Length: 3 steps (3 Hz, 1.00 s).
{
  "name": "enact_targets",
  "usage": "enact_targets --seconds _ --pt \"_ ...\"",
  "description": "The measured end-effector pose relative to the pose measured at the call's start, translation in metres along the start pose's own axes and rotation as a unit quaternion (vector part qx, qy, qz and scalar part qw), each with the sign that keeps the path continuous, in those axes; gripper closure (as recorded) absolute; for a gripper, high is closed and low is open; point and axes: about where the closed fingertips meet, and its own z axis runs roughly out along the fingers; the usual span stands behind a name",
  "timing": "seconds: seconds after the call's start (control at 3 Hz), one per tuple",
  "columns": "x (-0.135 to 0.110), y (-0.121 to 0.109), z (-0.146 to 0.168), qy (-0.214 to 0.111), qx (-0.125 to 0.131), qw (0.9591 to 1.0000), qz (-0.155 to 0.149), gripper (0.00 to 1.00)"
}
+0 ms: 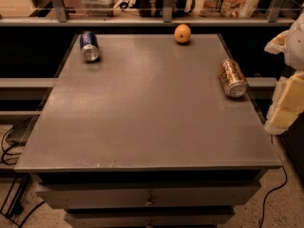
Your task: Move orange can near pepsi can
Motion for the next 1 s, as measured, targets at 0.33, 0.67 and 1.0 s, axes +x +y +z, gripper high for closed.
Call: enact_targets --seconds 0.33,0.67,1.0 --pt "0.000 0.000 0.000 0.000 0.000 1.0000 0.000 0.00" --pt "-0.004 -0.007 0.002 -0.018 0.006 0.9997 0.012 0.00" --pt "-0.008 -0.015 0.009 -0.043 0.018 0.9985 0.030 0.00"
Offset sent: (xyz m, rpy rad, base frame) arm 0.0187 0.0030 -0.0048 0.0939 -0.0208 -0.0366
